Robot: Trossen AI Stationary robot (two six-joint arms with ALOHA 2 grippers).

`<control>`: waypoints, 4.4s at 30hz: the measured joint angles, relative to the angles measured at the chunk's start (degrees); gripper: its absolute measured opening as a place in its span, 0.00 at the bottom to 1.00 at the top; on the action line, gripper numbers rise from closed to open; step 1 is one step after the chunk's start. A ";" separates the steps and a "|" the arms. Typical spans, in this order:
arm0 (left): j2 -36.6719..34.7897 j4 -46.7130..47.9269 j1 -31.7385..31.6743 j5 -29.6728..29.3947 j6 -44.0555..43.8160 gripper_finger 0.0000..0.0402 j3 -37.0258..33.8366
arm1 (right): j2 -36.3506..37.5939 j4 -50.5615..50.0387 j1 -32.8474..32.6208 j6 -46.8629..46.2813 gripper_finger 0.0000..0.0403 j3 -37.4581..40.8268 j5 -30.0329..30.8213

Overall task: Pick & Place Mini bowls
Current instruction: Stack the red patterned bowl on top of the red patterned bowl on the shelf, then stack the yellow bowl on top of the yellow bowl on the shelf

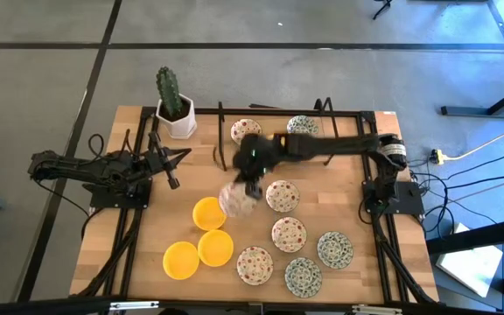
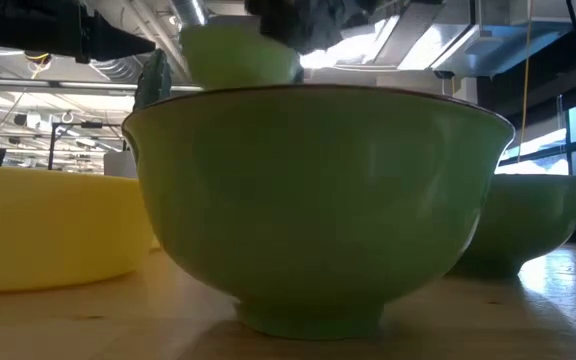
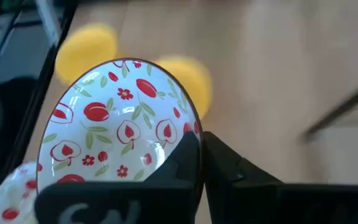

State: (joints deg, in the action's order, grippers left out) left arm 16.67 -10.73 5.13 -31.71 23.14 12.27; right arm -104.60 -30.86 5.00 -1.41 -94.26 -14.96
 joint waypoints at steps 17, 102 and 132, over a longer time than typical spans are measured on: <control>-0.02 -1.06 0.02 -0.08 0.11 0.01 0.00 | -2.28 -11.34 29.45 6.20 0.02 -12.88 -1.71; -0.87 -6.70 1.24 -1.22 0.32 0.01 -0.02 | 5.17 -7.51 10.90 26.88 0.16 -17.45 -21.79; -0.83 6.25 1.26 10.84 -5.31 0.01 -0.02 | 36.98 62.59 7.41 12.85 0.01 57.92 -26.59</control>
State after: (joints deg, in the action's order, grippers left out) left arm 15.84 -4.48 6.39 -20.87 17.83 12.25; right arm -67.62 31.72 12.41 11.44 -36.34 -41.55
